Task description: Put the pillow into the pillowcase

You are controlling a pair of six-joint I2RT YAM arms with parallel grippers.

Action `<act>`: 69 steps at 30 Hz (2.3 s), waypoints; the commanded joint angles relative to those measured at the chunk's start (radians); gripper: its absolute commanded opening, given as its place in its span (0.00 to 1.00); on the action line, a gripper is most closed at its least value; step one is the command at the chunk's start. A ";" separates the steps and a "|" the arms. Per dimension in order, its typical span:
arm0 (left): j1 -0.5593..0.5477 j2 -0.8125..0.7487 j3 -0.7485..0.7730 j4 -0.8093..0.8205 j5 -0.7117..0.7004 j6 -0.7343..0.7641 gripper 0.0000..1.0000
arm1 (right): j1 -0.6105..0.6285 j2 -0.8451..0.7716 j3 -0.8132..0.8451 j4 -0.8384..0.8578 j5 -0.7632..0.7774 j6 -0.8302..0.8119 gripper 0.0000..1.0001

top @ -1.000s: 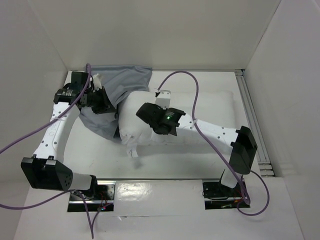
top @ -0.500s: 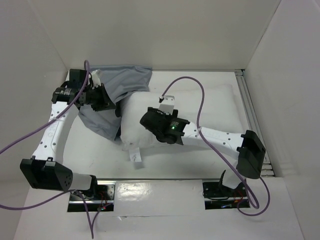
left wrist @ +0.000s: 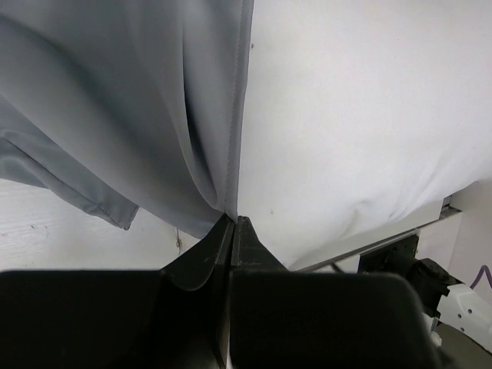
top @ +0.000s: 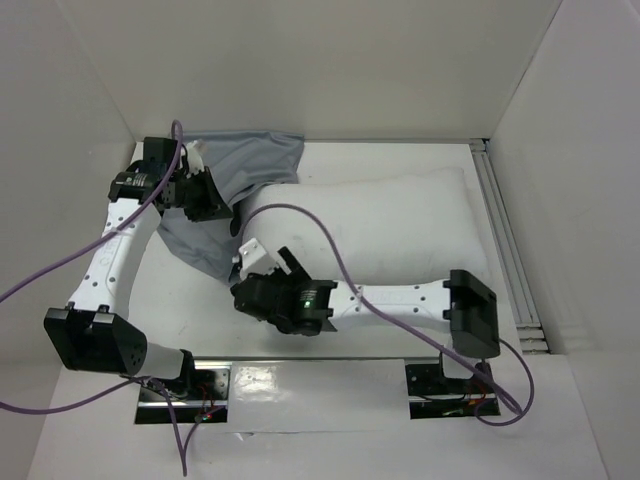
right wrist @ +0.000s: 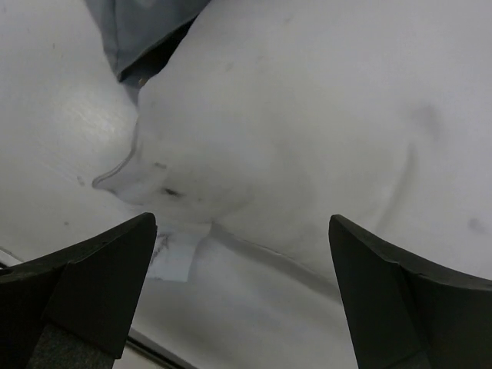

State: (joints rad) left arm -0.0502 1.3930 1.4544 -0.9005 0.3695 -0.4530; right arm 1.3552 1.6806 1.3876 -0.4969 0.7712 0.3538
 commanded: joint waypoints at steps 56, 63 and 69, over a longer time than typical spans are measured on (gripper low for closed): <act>-0.053 0.060 -0.430 0.299 -0.247 -0.141 0.00 | -0.326 0.083 0.037 0.253 -0.428 -0.044 0.00; -0.053 -0.245 -0.439 0.170 -0.192 -0.113 0.00 | -0.355 0.178 0.192 0.198 -0.429 -0.044 0.00; -0.062 -0.310 -0.439 0.117 -0.092 -0.084 0.00 | -0.364 0.277 0.379 0.133 -0.428 -0.053 0.00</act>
State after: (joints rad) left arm -0.1070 1.0931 1.0019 -0.7147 0.2081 -0.5697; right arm 0.9977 1.9259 1.6585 -0.3683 0.3340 0.3054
